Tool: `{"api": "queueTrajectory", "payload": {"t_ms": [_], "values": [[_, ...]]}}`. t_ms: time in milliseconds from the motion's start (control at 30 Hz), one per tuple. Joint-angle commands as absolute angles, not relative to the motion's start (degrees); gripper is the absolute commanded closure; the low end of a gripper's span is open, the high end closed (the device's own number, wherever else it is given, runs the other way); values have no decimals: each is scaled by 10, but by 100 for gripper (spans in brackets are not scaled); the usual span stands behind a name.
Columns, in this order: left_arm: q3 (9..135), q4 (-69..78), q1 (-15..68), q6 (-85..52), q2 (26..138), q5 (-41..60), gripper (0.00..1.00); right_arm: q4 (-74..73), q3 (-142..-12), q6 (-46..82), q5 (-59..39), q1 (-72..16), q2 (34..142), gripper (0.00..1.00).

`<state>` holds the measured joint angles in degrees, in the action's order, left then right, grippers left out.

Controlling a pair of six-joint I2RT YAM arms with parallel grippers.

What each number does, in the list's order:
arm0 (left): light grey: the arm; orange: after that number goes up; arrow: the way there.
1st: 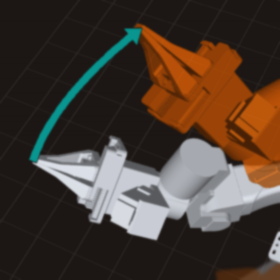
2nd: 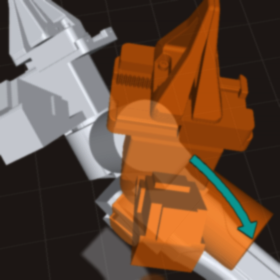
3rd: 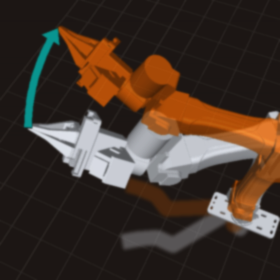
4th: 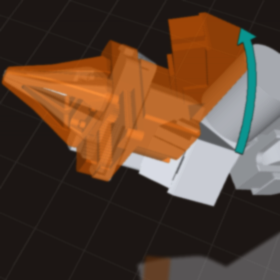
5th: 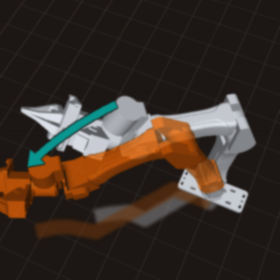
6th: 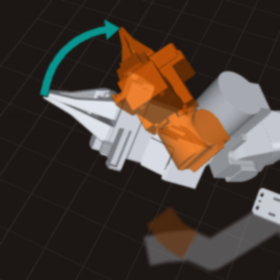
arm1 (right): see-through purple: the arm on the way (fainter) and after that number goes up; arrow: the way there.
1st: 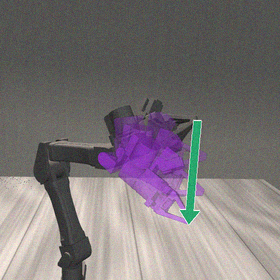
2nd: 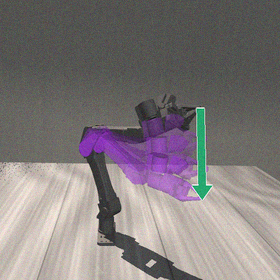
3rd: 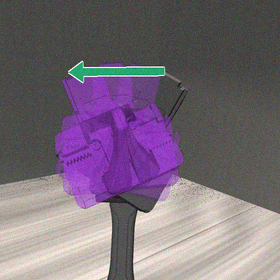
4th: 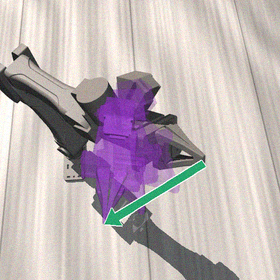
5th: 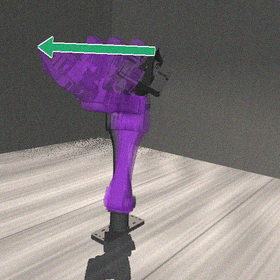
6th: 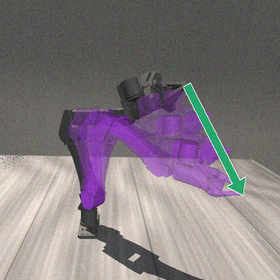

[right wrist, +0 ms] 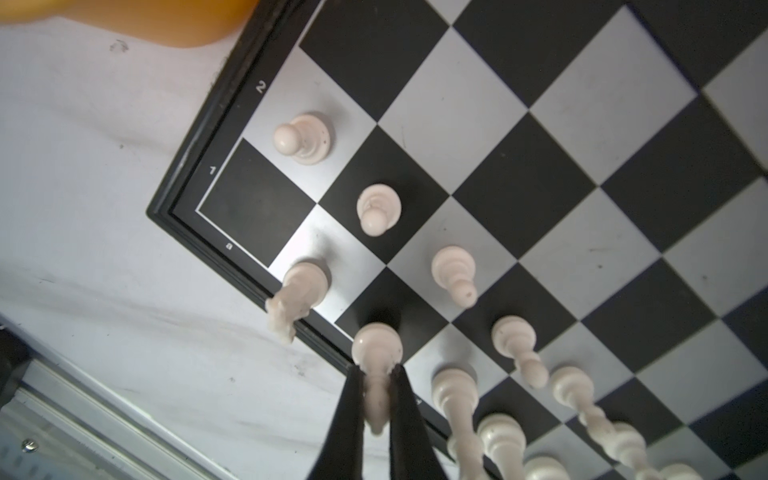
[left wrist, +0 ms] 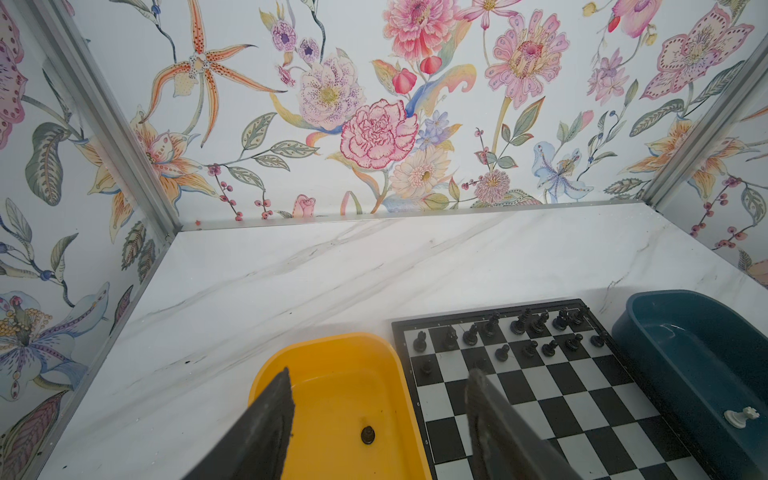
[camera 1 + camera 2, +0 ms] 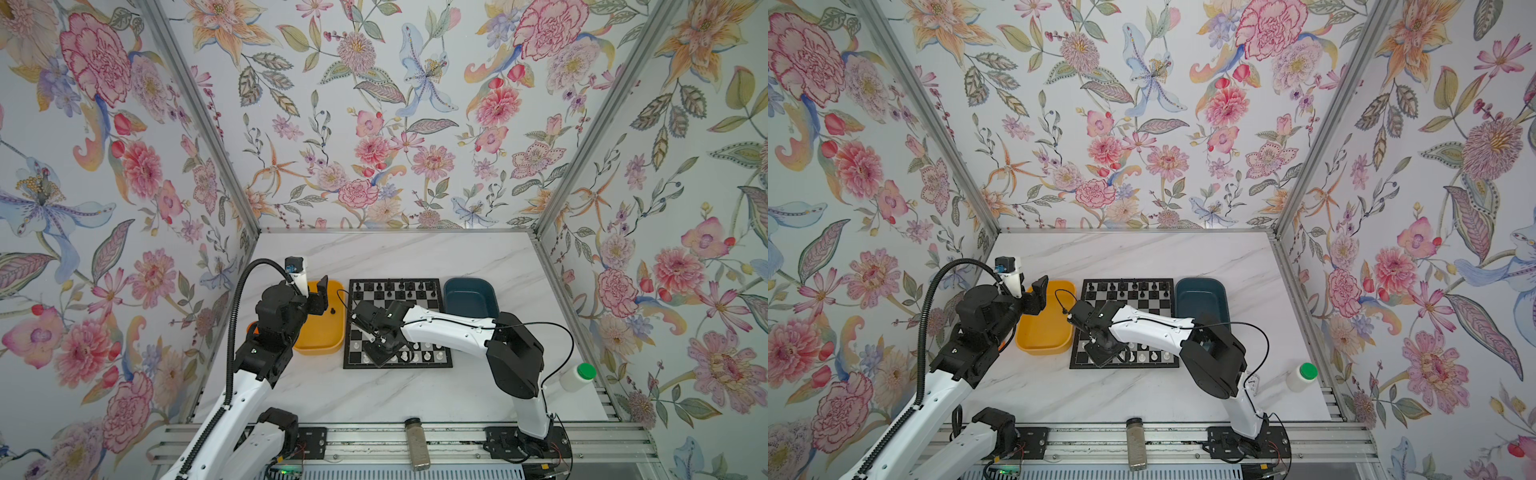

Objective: Set up the chess pieces on the board
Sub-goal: 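Lower the white piece onto its empty nearest-rank square with the right gripper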

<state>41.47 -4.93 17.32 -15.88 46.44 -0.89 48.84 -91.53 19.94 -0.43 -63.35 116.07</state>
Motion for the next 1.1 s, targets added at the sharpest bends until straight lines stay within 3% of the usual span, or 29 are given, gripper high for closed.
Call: {"api": "queueTrajectory", "payload": {"t_ms": [0,633,900,1067], "values": [[407,-50,178,-160,458,-20,33,502,-925,193,9,-631,1180,100],[406,-47,178,-158,459,-19,32,502,-924,197,5,-631,1193,100],[405,-47,179,-158,458,-17,32,501,-924,197,4,-632,1191,85],[404,-46,178,-158,457,-17,32,501,-925,197,1,-634,1193,81]]}}
